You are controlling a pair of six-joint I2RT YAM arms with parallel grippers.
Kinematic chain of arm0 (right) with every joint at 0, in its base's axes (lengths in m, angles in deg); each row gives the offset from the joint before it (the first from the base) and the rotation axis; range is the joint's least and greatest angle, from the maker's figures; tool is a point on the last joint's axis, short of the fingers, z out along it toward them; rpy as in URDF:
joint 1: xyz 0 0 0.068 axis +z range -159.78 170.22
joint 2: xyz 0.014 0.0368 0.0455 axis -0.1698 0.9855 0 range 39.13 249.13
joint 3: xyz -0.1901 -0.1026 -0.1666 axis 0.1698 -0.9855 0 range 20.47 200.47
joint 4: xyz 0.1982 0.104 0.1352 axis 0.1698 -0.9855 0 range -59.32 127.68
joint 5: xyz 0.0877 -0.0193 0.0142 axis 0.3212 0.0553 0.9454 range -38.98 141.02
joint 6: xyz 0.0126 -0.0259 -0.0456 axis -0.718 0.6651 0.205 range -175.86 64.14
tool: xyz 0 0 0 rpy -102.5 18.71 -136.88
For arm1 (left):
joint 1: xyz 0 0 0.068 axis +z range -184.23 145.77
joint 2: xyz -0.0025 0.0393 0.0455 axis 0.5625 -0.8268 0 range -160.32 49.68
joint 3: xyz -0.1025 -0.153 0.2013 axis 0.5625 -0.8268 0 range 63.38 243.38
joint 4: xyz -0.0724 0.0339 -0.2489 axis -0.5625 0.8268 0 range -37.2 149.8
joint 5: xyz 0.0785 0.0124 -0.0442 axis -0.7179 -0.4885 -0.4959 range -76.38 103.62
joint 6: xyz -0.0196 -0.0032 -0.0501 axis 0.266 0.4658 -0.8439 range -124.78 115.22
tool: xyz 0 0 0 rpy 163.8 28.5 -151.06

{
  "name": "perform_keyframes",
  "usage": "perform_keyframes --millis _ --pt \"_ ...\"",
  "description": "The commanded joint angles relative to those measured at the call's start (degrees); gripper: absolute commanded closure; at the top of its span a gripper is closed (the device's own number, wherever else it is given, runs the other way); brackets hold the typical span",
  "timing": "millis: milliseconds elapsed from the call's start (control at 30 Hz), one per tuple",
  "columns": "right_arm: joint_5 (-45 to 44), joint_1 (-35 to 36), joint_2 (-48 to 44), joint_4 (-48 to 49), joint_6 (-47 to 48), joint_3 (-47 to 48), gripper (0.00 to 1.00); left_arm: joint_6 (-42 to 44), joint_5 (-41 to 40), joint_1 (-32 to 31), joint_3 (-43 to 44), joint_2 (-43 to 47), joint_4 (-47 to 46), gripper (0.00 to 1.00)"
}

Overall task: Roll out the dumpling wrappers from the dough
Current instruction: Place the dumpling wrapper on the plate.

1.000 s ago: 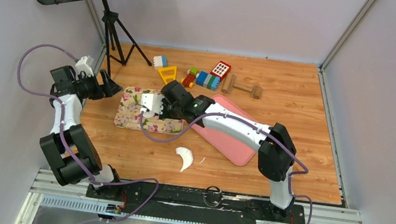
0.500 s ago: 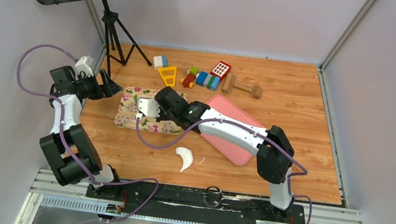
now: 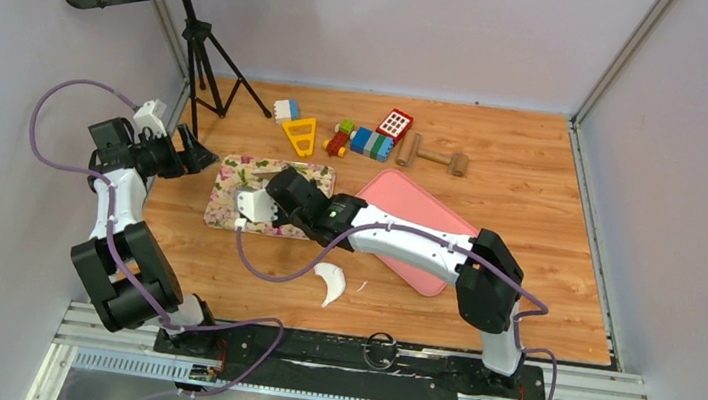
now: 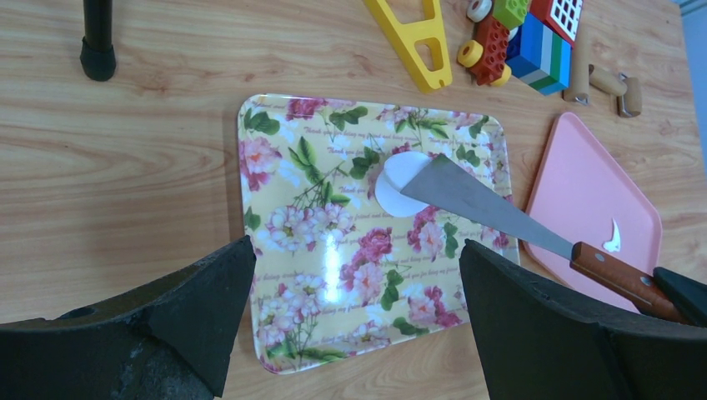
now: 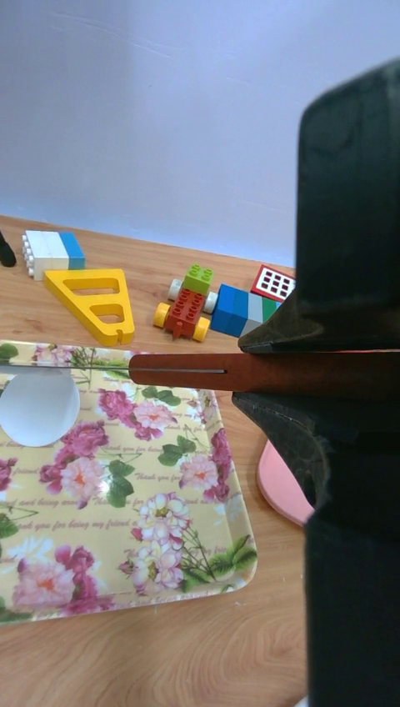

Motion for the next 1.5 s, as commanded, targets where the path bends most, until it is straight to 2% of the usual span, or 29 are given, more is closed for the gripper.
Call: perform_keyframes --millis 0,333,567,833,967,1267,1467 --pt "-5.35 1.03 -2.85 6.60 4.51 -2.80 1.00 -0.59 1.65 0.93 -0.11 0.43 -1.75 0.00" --pt "-8.84 1.92 -2.97 10.70 6.32 -6.48 1.00 -1.32 3.51 0.87 -0.63 -0.48 -2.25 0.00" --pt "-13.76 2.52 -5.03 23.33 9.22 -15.46 1.00 -1.25 4.07 -0.18 -0.77 -1.63 -2.07 0.00" --pt "-14.28 2.88 -5.63 22.05 7.91 -16.16 1.00 -1.16 3.60 -0.34 -0.99 -0.92 -2.12 0.00" --pt "-15.32 3.49 -5.73 24.79 8.82 -19.56 1.00 -1.07 3.56 -0.37 -1.01 -0.66 -2.09 0.00" --pt "-19.05 5.15 -3.73 39.01 15.68 -28.64 1.00 -1.07 3.52 -0.37 -1.08 -0.44 -2.08 0.00" --pt "-19.70 5.52 -3.94 40.99 16.08 -29.05 1.00 -1.08 3.43 -0.35 -1.08 -0.53 -2.08 0.00"
